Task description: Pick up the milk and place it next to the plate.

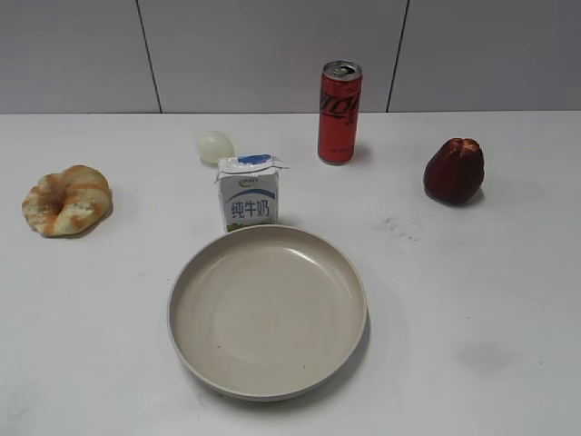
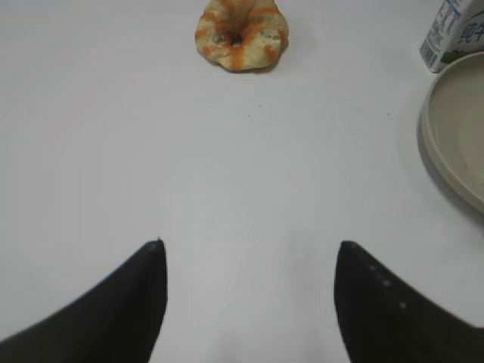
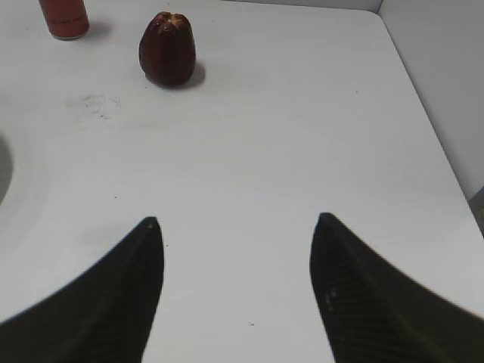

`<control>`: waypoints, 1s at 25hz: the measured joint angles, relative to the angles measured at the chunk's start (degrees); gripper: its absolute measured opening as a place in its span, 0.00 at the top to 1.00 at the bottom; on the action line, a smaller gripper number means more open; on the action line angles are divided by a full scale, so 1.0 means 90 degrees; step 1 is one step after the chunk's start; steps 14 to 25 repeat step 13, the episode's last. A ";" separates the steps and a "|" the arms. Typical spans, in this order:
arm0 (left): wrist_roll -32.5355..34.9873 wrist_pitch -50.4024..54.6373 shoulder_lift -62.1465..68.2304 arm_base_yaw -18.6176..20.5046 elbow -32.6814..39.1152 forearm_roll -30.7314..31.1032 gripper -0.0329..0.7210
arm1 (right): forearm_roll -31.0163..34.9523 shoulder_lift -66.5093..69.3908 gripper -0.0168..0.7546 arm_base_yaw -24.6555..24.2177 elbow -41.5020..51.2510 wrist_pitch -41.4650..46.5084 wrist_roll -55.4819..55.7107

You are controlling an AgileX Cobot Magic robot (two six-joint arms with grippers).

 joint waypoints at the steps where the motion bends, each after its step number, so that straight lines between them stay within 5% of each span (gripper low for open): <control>1: 0.0000 0.0000 -0.0046 0.0000 0.0005 0.0000 0.28 | 0.0000 0.0000 0.37 0.0000 0.0000 0.0000 0.0000; 25: 0.0000 0.0011 -0.1087 0.0000 0.0005 0.0012 0.30 | 0.0006 0.0000 0.37 0.0000 0.0000 0.0000 0.0000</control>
